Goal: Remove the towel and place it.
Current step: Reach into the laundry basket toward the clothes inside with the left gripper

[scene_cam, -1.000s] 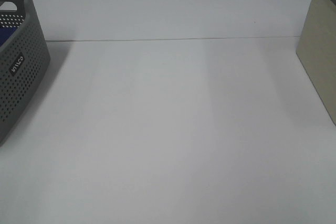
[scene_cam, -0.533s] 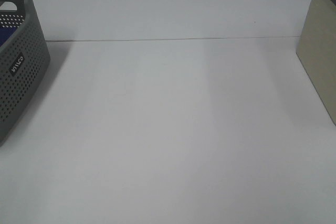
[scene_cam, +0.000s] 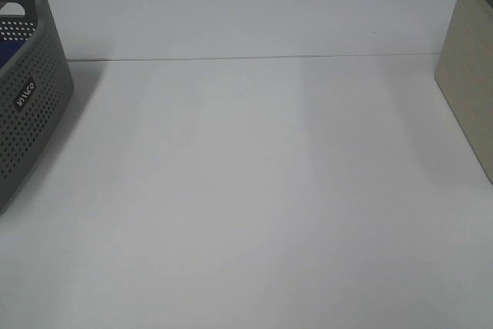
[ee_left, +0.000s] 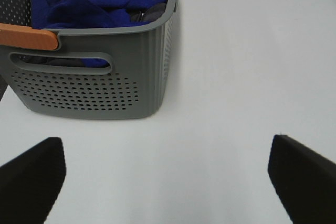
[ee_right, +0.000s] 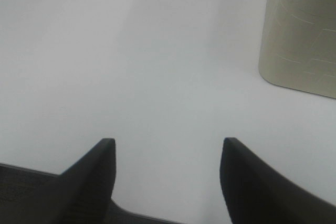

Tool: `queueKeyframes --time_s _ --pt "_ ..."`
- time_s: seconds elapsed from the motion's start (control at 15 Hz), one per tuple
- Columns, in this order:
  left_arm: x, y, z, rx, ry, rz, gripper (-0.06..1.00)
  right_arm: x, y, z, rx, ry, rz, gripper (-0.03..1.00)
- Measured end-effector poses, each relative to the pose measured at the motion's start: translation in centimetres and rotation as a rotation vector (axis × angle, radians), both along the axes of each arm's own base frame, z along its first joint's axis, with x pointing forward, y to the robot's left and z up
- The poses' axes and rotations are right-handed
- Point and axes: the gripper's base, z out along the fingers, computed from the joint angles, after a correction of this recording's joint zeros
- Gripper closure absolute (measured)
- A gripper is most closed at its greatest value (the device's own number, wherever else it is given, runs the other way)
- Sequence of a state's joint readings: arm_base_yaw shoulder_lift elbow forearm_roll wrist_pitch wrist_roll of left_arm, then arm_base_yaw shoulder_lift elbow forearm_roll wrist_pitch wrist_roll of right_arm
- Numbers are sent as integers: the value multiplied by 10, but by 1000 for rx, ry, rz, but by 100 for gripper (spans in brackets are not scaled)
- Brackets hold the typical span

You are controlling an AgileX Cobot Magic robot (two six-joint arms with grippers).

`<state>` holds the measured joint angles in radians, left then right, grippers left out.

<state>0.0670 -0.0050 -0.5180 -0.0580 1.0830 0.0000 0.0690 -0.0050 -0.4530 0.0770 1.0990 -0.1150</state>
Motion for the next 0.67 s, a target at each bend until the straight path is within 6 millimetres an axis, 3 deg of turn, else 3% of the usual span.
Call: queueKeyframes --time_s 0.67 --pt "0 0 0 0 0 0 -4 0 0 0 0 0 0 37"
